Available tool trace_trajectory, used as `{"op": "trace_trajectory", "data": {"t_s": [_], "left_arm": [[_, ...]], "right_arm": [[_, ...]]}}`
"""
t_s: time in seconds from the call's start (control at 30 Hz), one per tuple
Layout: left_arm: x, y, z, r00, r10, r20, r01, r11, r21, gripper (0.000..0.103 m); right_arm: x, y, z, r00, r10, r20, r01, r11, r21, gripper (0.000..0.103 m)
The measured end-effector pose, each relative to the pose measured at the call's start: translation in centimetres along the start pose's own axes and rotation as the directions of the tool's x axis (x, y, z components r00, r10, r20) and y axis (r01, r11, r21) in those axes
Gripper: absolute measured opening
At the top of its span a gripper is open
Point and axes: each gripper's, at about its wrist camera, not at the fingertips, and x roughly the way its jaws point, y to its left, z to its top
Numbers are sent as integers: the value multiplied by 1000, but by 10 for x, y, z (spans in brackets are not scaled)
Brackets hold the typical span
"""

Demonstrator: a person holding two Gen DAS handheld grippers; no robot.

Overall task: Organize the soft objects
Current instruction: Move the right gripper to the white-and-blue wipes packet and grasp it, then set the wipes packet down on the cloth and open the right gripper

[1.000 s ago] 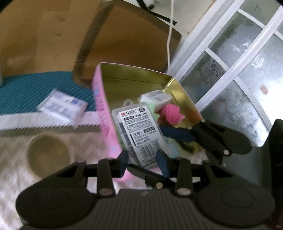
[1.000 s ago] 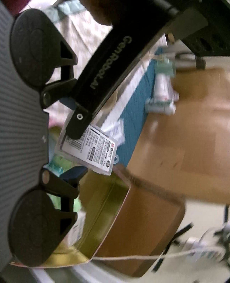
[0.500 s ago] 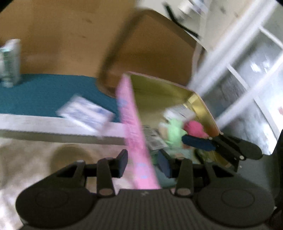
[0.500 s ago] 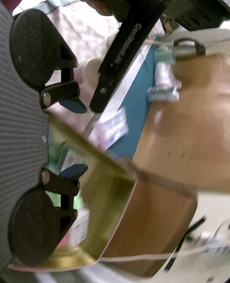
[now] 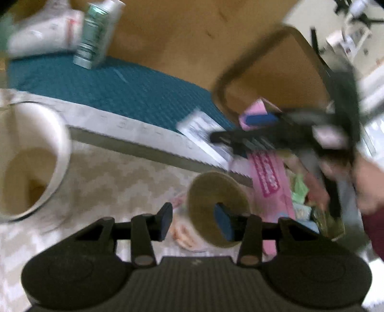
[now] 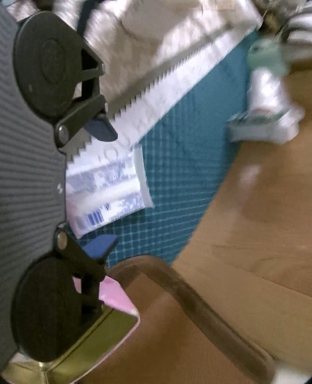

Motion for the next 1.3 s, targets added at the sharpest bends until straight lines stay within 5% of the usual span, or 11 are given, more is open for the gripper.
{"op": "trace_trajectory", "data": {"t_s": [0.17, 0.27, 0.43, 0.57, 0.77, 0.9, 1.0, 1.3], "left_arm": [[31, -9, 6, 998, -43, -50, 46, 997, 59, 57], [40, -21, 10, 995, -65, -71, 72, 993, 93, 57], [47, -41, 5, 990, -85, -109, 101, 984, 148, 57], [24, -17, 7, 989, -111, -99, 120, 989, 84, 57], [-22, 26, -15, 998, 28, -49, -26, 999, 38, 57], [-42, 36, -38, 997, 54, -56, -53, 998, 27, 60], [-53, 42, -48, 996, 43, -74, -42, 999, 24, 66], [-56, 10, -87, 974, 40, -222, 9, 977, 213, 65]], "right_arm": [[43, -6, 9, 980, -4, -198, 11, 999, 36, 92], [42, -16, 6, 978, 83, -190, -58, 989, 133, 78], [38, -2, 14, 972, 166, -166, -137, 975, 173, 76], [32, 57, 19, 964, 213, -158, -210, 977, 37, 77], [12, 133, -2, 964, 213, -162, -244, 948, -204, 77], [-4, 151, -30, 956, 244, -161, -279, 928, -247, 72], [-19, 153, -50, 931, 329, -156, -356, 913, -199, 71], [-52, 170, -112, 933, 344, -105, -358, 854, -377, 71]]}}
